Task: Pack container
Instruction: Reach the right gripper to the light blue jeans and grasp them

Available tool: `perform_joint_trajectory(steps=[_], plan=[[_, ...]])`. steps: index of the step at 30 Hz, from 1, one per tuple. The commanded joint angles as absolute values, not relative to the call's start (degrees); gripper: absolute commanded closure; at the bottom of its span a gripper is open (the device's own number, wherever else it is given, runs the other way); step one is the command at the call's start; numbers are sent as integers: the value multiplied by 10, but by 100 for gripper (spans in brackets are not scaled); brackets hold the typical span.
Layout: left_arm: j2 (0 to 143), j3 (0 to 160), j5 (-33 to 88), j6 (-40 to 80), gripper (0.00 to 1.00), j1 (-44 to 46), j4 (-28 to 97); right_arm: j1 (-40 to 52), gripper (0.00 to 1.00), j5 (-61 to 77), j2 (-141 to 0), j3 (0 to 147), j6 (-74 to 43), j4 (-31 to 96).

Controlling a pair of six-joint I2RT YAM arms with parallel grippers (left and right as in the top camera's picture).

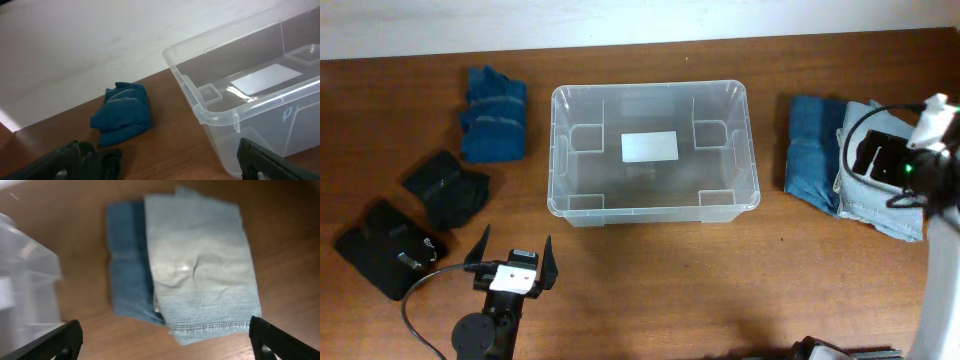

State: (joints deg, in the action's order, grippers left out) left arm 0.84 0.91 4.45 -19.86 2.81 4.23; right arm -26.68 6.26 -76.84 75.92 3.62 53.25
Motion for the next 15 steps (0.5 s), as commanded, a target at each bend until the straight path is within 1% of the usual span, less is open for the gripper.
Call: perform_joint_trajectory(steps=[1, 6, 9, 15], plan=[[3, 5, 42, -190, 1, 25, 43, -270, 2, 43, -843, 767, 56, 518], [3, 5, 42, -190, 1, 25, 43, -256, 2, 43, -940, 768, 62, 469], [3, 5, 42, -190, 1, 25, 43, -237, 1, 39, -983, 768, 88, 434], [4, 5, 42, -190, 1, 25, 43, -217, 1, 25, -1049, 768, 92, 392]])
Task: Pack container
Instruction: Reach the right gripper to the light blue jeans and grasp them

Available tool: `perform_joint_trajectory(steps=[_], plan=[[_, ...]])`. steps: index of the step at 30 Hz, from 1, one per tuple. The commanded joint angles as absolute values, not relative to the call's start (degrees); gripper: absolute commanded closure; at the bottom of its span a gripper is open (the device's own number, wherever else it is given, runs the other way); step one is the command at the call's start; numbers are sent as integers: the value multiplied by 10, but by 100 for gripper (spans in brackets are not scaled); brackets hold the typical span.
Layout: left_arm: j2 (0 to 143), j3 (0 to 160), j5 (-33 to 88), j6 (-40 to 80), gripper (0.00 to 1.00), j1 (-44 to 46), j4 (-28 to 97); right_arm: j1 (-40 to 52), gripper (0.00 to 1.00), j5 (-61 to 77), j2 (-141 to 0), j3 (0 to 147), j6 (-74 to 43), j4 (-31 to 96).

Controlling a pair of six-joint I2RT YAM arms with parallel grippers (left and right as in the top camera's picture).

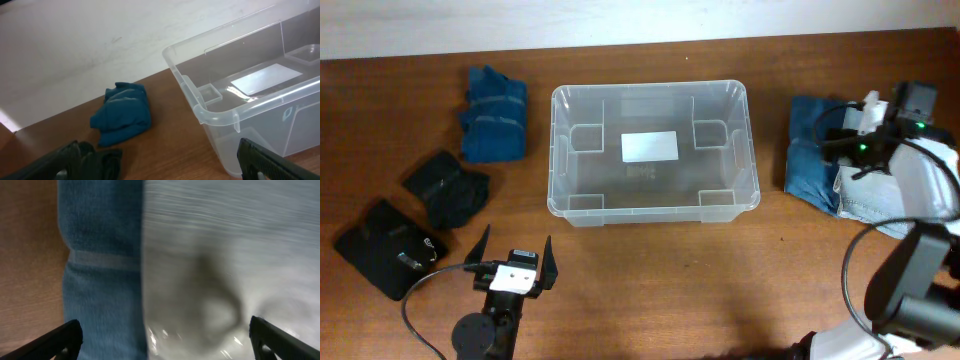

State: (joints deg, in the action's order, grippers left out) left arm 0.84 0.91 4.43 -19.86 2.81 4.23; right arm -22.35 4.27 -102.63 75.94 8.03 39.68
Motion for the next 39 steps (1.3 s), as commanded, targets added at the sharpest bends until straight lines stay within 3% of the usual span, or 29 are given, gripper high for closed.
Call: perform_joint_trajectory(steps=[1, 10, 16, 17, 24, 34, 39], plan=[[3, 5, 42, -190, 1, 25, 43, -217, 1, 12, -1058, 768, 92, 391], [3, 5, 42, -190, 1, 25, 43, -229, 38, -82, -1083, 768, 66, 398], [3, 5, 42, -190, 1, 25, 43, -229, 92, -82, -1083, 767, 66, 399], [3, 5, 42, -190, 1, 25, 43, -229, 96, -82, -1083, 768, 66, 401], [3, 5, 42, -190, 1, 25, 43, -229, 96, -9, -1044, 833, 49, 473], [3, 5, 42, -190, 0, 25, 43, -229, 96, 122, -1029, 1177, 49, 789], [3, 5, 42, -190, 1, 25, 43, -228, 96, 233, -1029, 1345, 52, 882]])
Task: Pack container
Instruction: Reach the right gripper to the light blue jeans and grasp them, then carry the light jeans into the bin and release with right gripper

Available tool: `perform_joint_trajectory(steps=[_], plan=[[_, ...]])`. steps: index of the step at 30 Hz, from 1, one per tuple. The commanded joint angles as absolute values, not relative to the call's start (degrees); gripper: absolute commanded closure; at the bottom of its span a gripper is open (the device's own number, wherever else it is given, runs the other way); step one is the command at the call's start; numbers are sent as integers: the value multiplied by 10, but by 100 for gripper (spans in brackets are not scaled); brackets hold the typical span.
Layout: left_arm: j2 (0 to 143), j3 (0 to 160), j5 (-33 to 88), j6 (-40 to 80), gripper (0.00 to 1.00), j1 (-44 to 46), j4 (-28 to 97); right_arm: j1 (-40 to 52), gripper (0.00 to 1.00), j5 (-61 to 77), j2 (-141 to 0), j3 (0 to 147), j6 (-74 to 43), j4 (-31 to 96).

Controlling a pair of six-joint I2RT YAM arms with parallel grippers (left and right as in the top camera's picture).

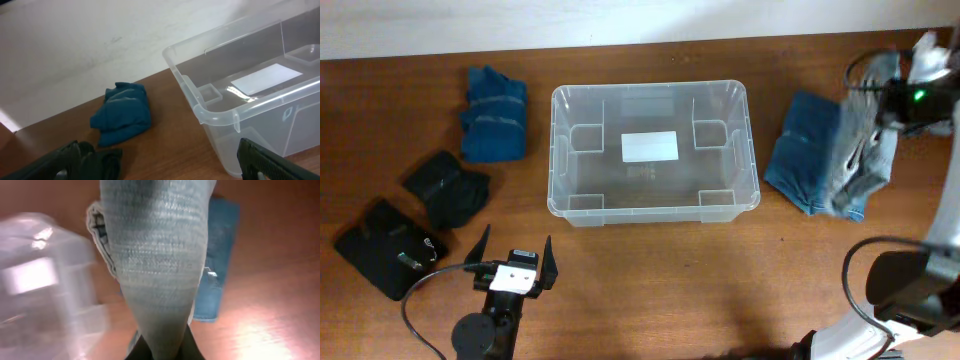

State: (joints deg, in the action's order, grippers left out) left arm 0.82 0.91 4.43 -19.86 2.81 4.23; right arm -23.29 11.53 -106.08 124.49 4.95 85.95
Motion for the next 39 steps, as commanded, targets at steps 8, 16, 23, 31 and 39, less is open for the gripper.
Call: perform_joint_trajectory(steps=[8, 16, 23, 31, 39], plan=[[3, 5, 42, -190, 1, 25, 43, -169, 96, 477, -1028, 1513, -6, 887], [3, 5, 42, -190, 1, 25, 43, -2, 96, 356, -1029, 1518, -200, 800], [3, 5, 42, -190, 1, 25, 43, 135, 96, 102, -1035, 1499, -280, 819], [3, 5, 42, -190, 1, 25, 43, 257, 96, -20, -1068, 1413, -282, 801], [3, 5, 42, -190, 1, 25, 43, 289, 96, -30, -1072, 1273, -317, 726]])
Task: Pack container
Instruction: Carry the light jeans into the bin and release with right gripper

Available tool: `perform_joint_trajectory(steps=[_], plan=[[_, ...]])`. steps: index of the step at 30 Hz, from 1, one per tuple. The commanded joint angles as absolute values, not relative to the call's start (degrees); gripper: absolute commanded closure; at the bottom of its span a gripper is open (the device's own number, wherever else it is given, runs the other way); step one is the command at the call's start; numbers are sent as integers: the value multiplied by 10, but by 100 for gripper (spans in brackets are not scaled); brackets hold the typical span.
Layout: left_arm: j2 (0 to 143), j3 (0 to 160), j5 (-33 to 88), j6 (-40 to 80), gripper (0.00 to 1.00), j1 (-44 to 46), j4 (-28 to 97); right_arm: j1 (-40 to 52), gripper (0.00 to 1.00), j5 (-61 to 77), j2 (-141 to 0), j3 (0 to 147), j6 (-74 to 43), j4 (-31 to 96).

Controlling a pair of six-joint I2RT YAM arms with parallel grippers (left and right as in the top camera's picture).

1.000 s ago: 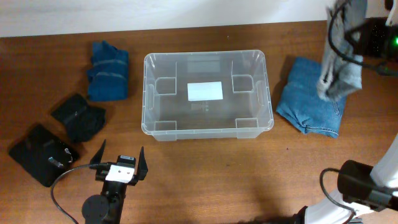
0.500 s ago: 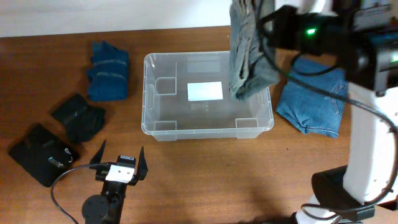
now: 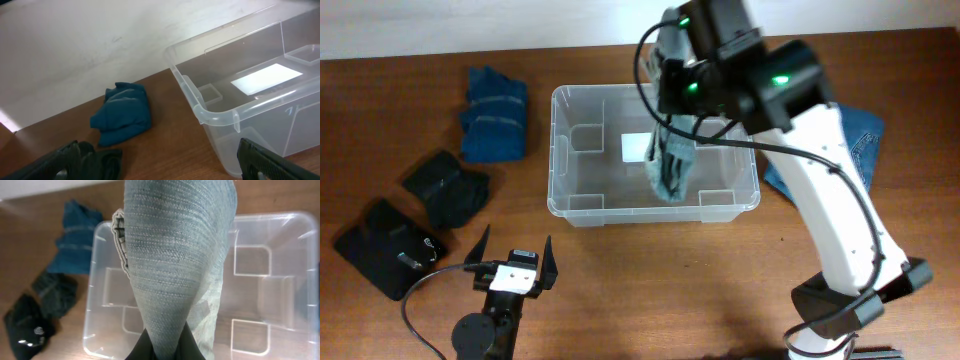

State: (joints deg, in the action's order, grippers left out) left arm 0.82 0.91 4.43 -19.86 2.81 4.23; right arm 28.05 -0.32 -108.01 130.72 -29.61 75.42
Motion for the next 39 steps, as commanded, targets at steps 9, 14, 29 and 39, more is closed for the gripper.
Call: perform_joint_trajectory(steps=[9, 14, 29, 39], plan=[[3, 5, 42, -190, 1, 25, 43, 289, 96, 10, -1072, 1166, -324, 646], [3, 5, 42, -190, 1, 25, 43, 280, 96, -23, -1072, 1132, -324, 646], [3, 5, 42, -190, 1, 25, 43, 244, 96, -13, -1072, 1067, -299, 578], [3, 5, 42, -190, 0, 25, 43, 294, 96, 57, -1072, 1067, -270, 519]])
